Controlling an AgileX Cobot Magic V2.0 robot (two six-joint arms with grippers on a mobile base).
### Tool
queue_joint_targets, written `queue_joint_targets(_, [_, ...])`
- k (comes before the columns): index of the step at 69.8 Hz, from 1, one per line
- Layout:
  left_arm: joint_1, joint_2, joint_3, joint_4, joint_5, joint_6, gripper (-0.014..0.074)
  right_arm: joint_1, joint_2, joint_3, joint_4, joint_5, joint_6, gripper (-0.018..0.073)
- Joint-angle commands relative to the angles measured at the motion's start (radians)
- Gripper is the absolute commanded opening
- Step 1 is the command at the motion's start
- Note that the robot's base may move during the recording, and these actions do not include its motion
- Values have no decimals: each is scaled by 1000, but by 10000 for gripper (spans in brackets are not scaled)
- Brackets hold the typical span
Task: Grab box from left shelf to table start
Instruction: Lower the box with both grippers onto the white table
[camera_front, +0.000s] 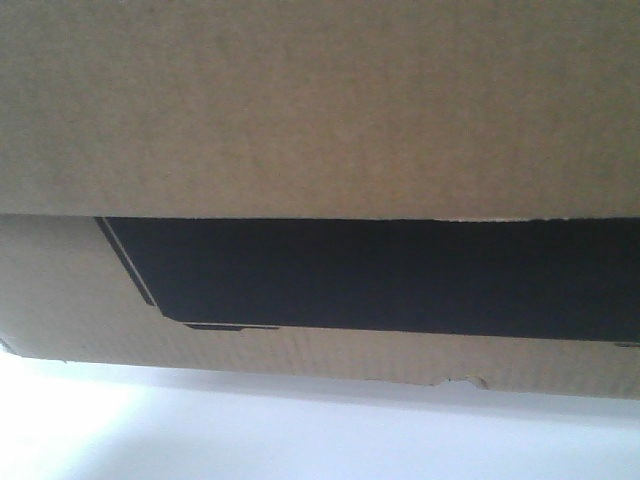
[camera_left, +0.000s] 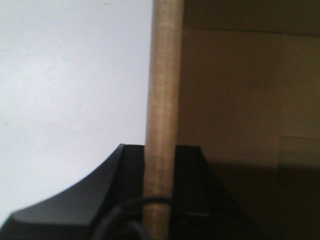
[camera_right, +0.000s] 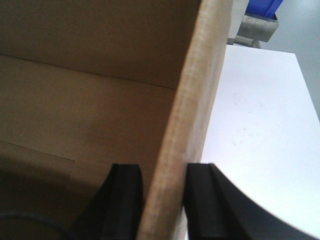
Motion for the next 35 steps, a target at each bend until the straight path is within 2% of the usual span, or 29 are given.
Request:
queue_joint_targets(1, [-13, -12, -40, -16, -121, -4, -104, 12, 1, -42, 179, -178, -21, 59])
queue_joint_targets(22, [-13, -12, -40, -20, -120, -4, -104, 12, 12, -42, 181, -176, -20, 59])
queue_joint_targets(35, [-13, -12, -52, 30, -116, -4, -104, 12, 134, -68, 268, -155, -20, 59])
